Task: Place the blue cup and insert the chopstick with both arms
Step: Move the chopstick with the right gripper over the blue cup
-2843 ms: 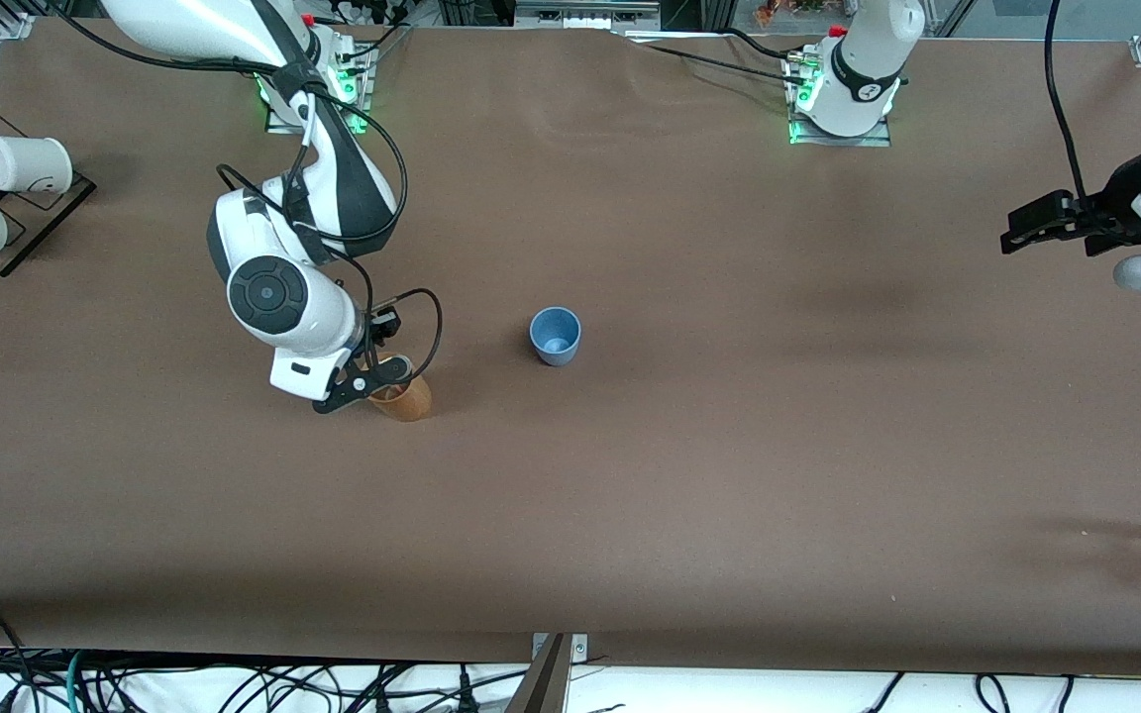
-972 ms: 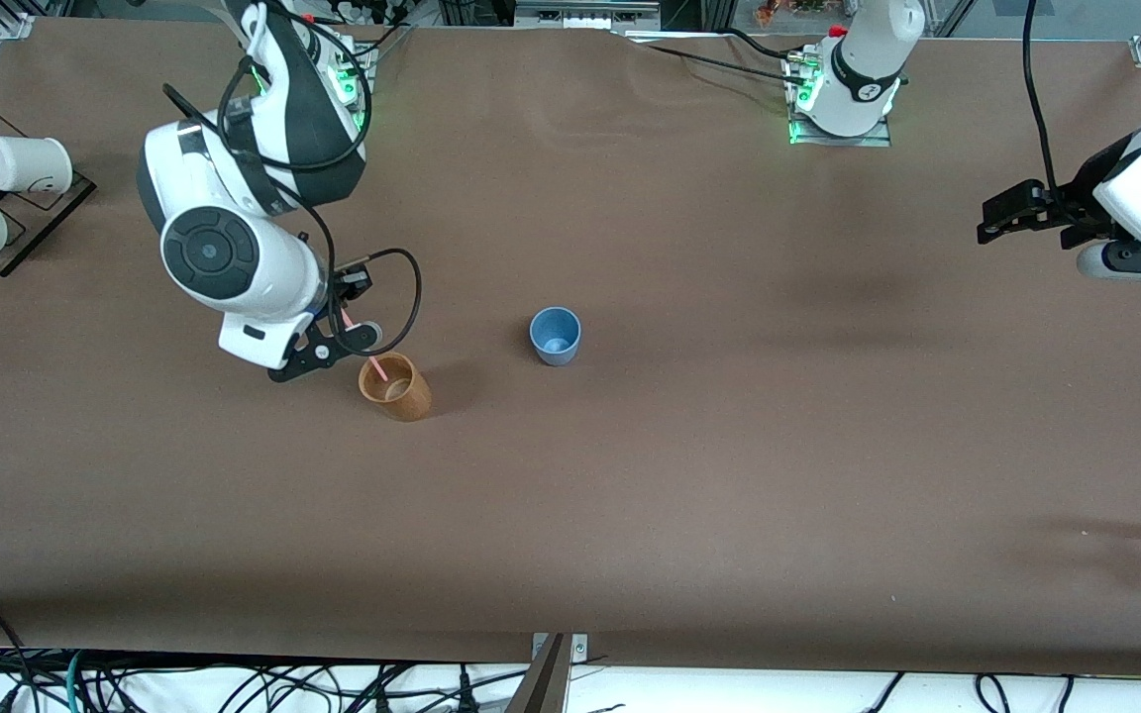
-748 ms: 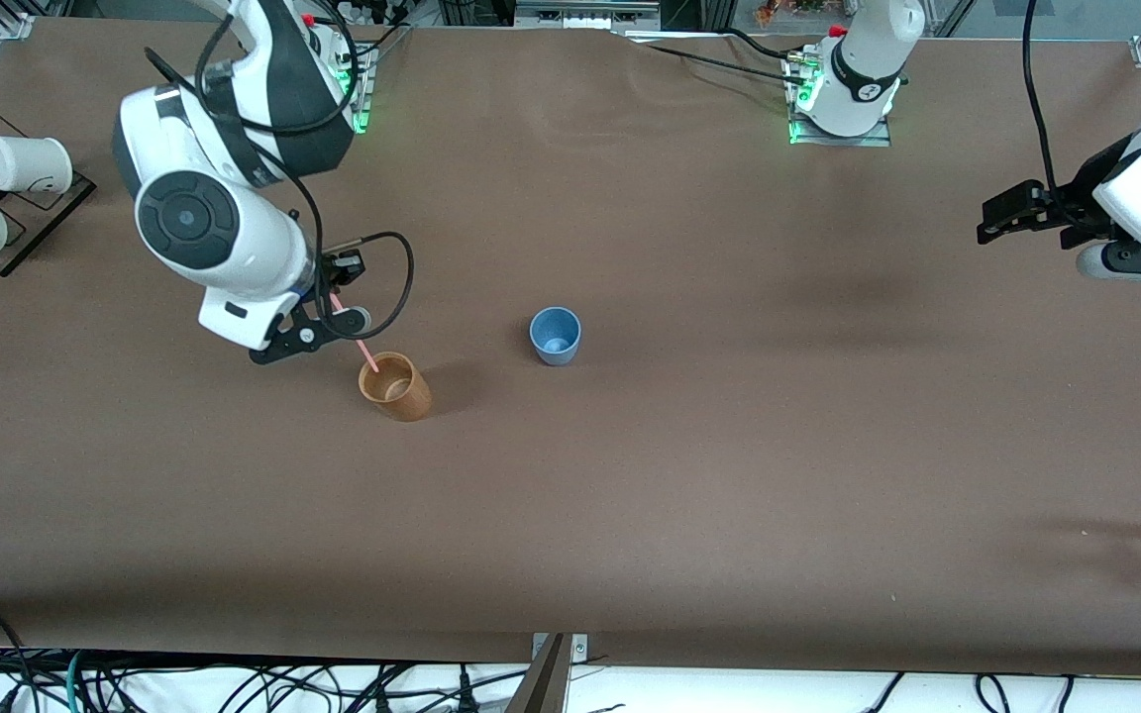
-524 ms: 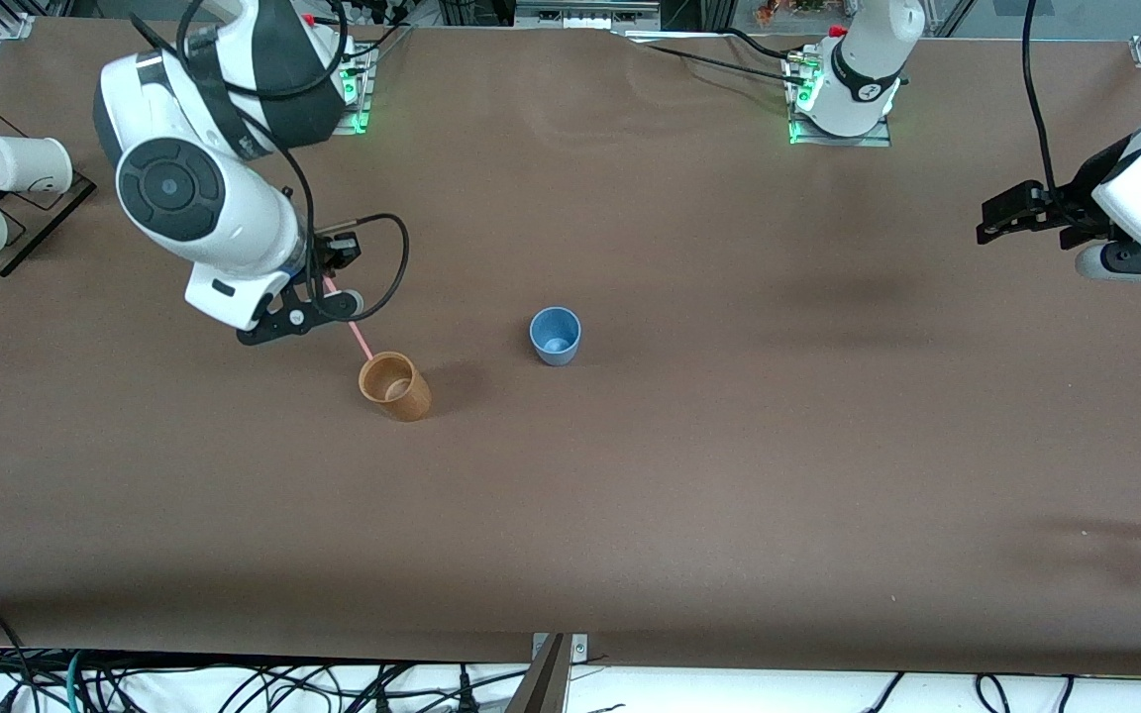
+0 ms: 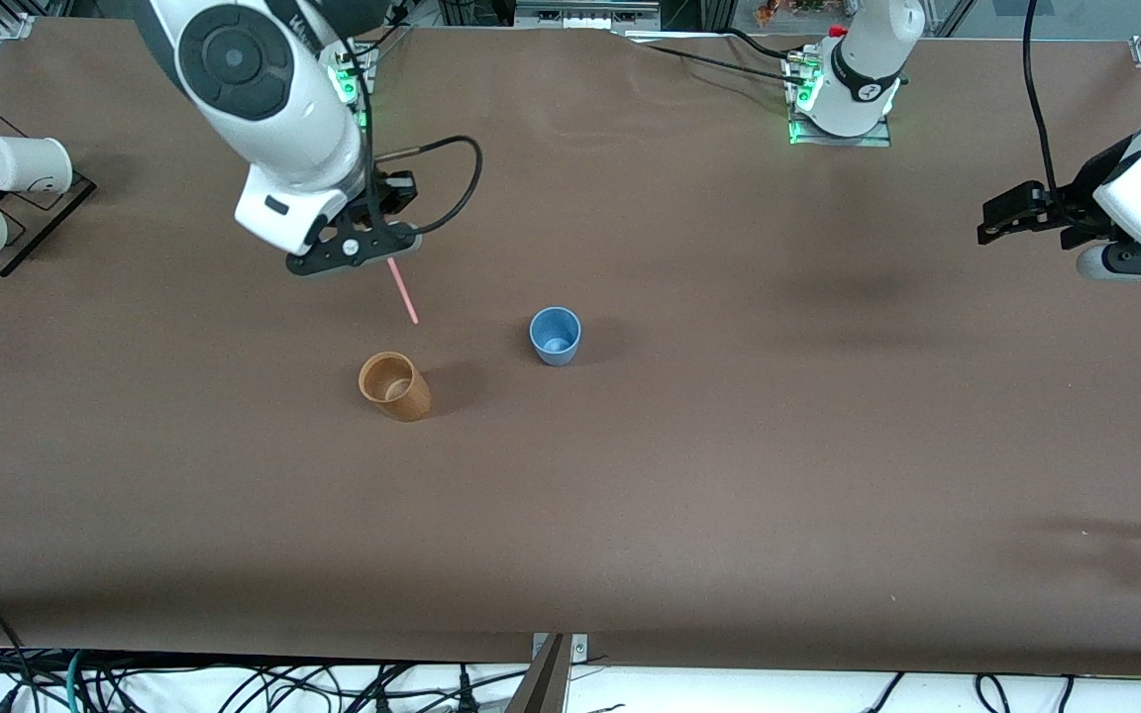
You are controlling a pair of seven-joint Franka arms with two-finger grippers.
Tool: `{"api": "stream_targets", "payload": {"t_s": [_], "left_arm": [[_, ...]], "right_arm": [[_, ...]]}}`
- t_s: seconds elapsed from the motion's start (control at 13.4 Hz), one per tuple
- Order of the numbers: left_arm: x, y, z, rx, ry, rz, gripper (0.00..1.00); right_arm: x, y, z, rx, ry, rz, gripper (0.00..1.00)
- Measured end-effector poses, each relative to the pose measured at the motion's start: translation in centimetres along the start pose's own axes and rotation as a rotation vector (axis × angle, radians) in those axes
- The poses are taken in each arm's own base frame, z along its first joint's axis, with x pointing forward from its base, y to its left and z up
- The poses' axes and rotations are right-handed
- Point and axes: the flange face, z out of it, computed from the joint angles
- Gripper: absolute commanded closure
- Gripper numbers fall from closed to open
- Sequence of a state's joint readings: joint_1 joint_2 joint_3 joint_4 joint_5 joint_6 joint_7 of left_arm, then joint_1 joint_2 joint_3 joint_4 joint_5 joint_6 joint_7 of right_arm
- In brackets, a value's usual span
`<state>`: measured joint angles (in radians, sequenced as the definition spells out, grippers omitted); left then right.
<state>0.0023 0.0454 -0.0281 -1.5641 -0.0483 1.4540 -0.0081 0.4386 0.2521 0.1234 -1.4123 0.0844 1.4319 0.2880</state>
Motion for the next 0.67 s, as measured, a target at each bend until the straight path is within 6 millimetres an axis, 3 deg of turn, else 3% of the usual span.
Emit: {"api": "stream_targets", "payload": {"t_s": [0.37, 0.52, 0.67], "left_arm": [[0.0, -0.2, 0.0, 0.000, -0.001, -0.004, 0.00], [0.0, -0.2, 0.1, 0.000, -0.001, -0.004, 0.00], [0.0, -0.3, 0.1, -0.001, -0.001, -0.006, 0.00]], "right_arm": [[0.1, -3.4, 0.7, 0.138, -0.023, 0.024, 0.97], [1.2, -4.8, 2.0, 0.168, -0.018, 0.038, 0.97], [3.2, -6.0, 4.8, 0.185, -0.026, 0.052, 0.97]]}}
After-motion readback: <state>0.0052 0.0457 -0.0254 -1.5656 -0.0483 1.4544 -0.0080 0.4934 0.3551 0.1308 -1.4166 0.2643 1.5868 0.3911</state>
